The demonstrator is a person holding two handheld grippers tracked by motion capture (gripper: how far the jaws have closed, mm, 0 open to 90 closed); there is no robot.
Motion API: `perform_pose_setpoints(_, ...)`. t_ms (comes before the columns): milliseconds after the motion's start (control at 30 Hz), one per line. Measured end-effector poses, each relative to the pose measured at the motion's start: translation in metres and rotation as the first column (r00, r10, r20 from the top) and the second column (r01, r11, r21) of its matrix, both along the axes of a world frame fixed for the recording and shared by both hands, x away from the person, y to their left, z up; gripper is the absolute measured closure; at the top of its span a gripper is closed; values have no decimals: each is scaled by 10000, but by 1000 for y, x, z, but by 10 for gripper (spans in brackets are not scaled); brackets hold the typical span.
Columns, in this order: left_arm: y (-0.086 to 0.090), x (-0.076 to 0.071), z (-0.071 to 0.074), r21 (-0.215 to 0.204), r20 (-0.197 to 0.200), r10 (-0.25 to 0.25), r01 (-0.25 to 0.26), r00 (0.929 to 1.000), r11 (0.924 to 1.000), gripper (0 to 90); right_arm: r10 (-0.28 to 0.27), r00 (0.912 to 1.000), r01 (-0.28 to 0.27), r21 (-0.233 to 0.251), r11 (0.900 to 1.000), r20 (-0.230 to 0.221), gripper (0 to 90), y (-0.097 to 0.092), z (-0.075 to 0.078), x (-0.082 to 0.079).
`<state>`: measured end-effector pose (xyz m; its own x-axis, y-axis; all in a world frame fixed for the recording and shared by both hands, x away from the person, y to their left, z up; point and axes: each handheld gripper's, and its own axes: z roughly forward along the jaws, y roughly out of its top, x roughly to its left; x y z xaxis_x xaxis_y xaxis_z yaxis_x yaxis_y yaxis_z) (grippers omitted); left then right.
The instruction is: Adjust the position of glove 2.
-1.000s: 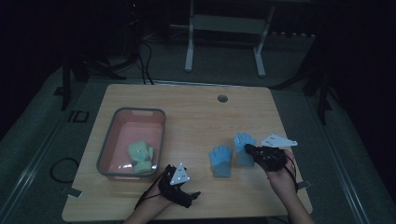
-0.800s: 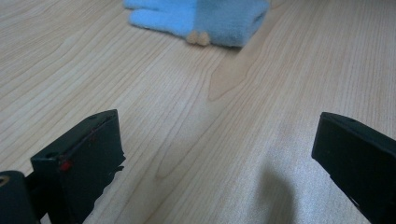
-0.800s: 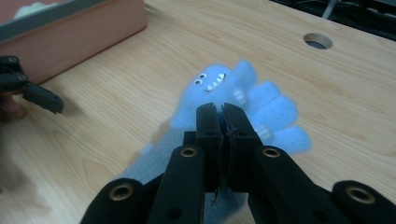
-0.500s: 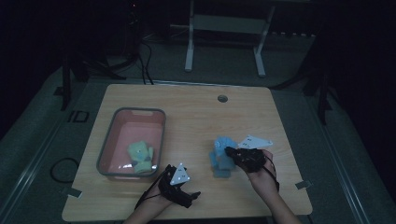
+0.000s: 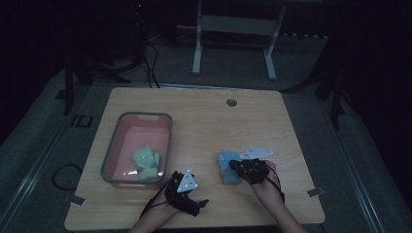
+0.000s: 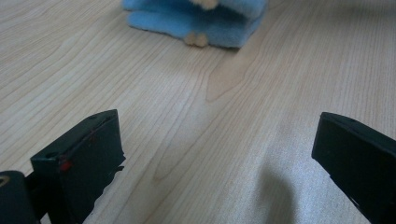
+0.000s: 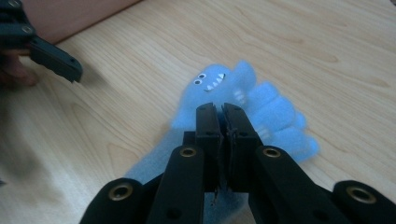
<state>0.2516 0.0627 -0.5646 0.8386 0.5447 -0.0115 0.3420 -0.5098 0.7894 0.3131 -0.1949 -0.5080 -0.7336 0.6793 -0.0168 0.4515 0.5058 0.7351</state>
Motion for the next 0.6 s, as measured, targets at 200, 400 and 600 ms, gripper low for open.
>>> perform_pose_setpoints(200, 0, 0, 0, 4, -4, -7, 7, 10000, 10000, 22, -95, 9992, 91, -107, 9999, -397, 858, -1, -13, 6)
perform_pose_setpoints(400, -1, 0, 0, -54, -82, 6, -7, 10000, 10000, 22, -50, 9979, 29, -317, 9995, -651, 849, -1, -26, 10)
perform_pose_setpoints(600, 0, 0, 1, -486, -153, 22, -30, 9999, 9988, 22, -44, 9973, 17, -365, 9993, -730, 835, 1, -33, 11)
